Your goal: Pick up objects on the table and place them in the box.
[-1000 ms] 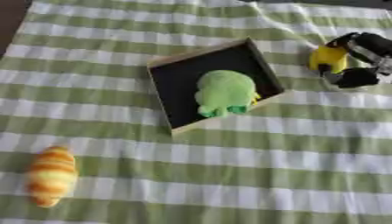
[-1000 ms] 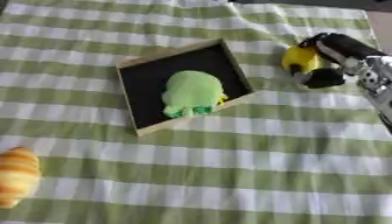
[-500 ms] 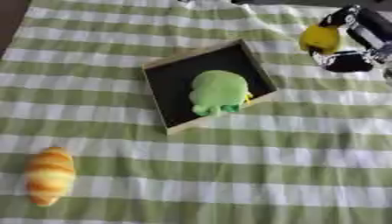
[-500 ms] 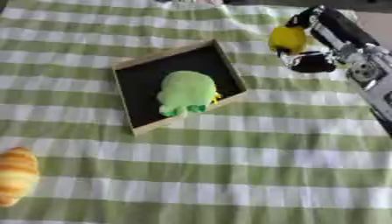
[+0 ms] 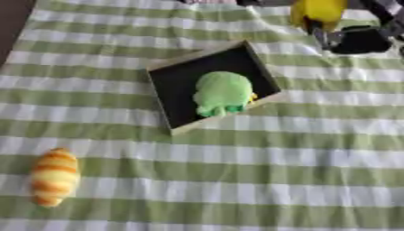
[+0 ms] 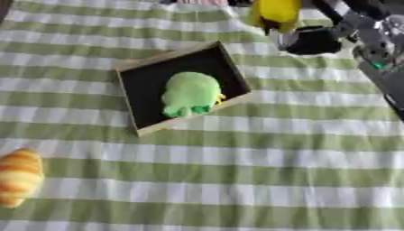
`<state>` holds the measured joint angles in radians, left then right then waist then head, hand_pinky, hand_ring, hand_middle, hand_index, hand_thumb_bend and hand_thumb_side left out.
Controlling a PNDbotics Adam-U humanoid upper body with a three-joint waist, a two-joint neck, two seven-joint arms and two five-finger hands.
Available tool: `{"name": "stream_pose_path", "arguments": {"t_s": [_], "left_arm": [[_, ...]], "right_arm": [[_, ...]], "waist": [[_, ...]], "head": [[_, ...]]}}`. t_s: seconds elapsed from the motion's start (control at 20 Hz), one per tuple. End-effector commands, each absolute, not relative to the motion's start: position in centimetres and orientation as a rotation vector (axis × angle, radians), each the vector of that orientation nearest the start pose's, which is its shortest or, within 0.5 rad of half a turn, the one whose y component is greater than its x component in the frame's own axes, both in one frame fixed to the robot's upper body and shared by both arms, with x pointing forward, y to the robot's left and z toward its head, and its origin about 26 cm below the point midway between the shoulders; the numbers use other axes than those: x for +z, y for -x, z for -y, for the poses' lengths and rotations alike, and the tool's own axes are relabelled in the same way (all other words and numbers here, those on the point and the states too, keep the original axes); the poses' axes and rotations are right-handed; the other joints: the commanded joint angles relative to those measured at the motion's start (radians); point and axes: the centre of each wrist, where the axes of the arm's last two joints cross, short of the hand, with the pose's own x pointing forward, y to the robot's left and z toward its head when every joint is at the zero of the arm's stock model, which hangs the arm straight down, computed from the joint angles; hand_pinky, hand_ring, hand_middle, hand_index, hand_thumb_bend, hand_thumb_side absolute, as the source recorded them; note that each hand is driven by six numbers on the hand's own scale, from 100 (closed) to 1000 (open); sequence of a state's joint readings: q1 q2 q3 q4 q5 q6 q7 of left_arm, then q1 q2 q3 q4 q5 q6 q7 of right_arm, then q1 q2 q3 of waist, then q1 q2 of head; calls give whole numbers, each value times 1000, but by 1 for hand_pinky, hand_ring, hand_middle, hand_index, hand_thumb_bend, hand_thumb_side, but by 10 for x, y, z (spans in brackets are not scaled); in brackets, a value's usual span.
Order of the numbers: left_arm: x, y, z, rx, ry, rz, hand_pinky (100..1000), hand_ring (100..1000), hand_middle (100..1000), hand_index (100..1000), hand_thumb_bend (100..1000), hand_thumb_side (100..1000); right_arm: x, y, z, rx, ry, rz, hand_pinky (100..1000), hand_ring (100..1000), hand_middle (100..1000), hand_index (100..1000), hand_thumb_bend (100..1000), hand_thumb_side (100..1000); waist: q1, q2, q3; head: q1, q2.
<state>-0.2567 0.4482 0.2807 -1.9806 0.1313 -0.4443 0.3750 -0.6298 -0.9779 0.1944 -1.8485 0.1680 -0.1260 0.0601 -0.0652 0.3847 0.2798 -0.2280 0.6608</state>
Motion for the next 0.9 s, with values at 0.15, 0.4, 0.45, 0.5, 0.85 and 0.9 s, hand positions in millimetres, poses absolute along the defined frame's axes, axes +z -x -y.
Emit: {"name": "stream_pose_path", "arguments": {"t_s": [0.15, 0.4, 0.45, 0.5, 0.85, 0.9], "left_arm": [[247, -288, -338, -148, 447, -3356, 744, 738, 692, 813, 100, 560], [255, -292, -330, -109, 359, -3327, 745, 739, 693, 814, 100, 549], [255, -292, -329, -106, 347, -3327, 745, 739, 693, 814, 100, 550], [256, -293, -328, -103, 336, -3327, 745, 739, 693, 814, 100, 550], [257, -295, -323, -104, 286, -3328, 745, 753, 692, 814, 100, 559], [257, -295, -323, -106, 281, -3329, 745, 753, 692, 814, 100, 561]], "right_arm": [[325, -325, 273, -1885, -863, -2910, 779, 618, 498, 579, 100, 214], [315, -346, 262, -2015, -786, -2908, 790, 620, 500, 584, 100, 214], [313, -352, 258, -2032, -766, -2915, 792, 622, 503, 587, 100, 211], [310, -357, 255, -2053, -752, -2917, 793, 624, 505, 589, 100, 209], [272, -393, 244, -2258, -858, -2799, 823, 705, 598, 672, 100, 200], [267, -396, 243, -2281, -879, -2776, 827, 716, 612, 686, 100, 202]], "waist": [[1, -27, 31], [-3, -22, 55], [-3, -21, 56], [-2, -20, 57], [3, -11, 64], [3, -10, 64]], "head": [[-29, 6], [-46, -1], [-47, -1], [-49, 0], [-58, -7], [-57, -7]]}}
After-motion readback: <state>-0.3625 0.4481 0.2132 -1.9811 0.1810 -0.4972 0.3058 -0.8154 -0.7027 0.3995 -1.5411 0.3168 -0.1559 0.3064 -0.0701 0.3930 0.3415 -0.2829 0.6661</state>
